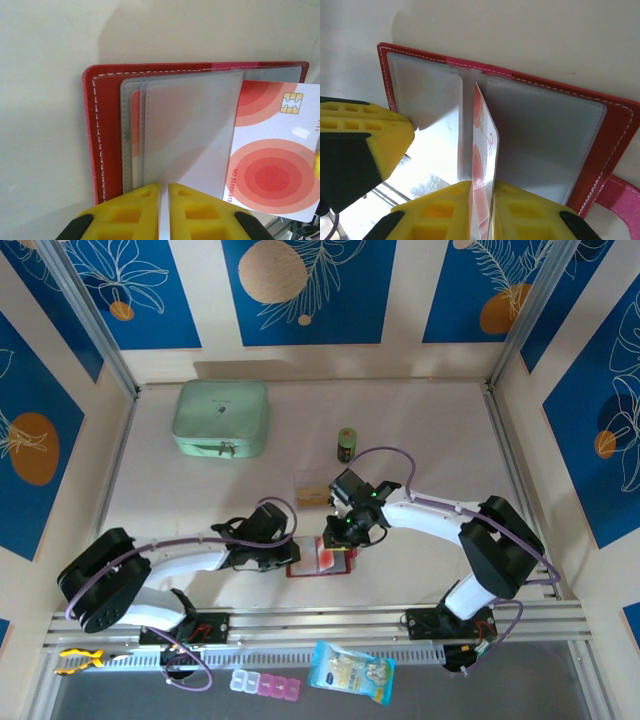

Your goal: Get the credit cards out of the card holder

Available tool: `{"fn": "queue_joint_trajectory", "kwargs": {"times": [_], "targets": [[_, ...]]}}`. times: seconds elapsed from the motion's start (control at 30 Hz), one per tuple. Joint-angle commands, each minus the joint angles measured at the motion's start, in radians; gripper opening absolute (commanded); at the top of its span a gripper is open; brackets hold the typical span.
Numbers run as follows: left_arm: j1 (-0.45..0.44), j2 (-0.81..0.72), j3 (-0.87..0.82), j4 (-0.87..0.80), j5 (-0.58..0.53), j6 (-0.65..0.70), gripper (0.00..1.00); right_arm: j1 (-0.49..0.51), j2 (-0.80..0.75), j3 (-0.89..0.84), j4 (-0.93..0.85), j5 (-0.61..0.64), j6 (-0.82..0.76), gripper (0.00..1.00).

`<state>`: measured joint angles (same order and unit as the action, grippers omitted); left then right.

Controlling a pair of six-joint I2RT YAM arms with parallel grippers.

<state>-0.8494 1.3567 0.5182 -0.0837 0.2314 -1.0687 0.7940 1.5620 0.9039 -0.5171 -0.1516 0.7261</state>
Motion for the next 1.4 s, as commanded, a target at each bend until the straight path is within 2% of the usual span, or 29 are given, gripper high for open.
{"fn": "queue_joint_trajectory", "kwargs": {"times": [0.0, 0.43, 0.97, 1.2, 1.3, 1.37], "targets": [[-0.008, -0.026, -0.015, -0.079, -0.024, 0.006, 0.13, 0.018, 0.009, 0.029, -0.039, 0.019, 0.021, 0.18], [-0.008, -0.037, -0.011, -0.074, -0.014, 0.010, 0.14, 0.054, -0.023, -0.005, -0.012, 0.027, 0.094, 0.17], [-0.005, -0.124, -0.001, -0.143, -0.070, 0.027, 0.14, 0.072, -0.046, 0.021, -0.039, 0.062, 0.096, 0.09], [0.019, -0.199, 0.005, -0.213, -0.101, 0.058, 0.16, 0.046, -0.075, 0.092, -0.123, 0.076, -0.015, 0.09], [0.035, -0.225, 0.002, -0.238, -0.106, 0.062, 0.16, 0.031, -0.069, 0.138, -0.169, 0.081, -0.115, 0.08], [0.040, -0.249, -0.007, -0.249, -0.114, 0.056, 0.17, 0.024, -0.057, 0.165, -0.198, 0.085, -0.238, 0.06]]}}
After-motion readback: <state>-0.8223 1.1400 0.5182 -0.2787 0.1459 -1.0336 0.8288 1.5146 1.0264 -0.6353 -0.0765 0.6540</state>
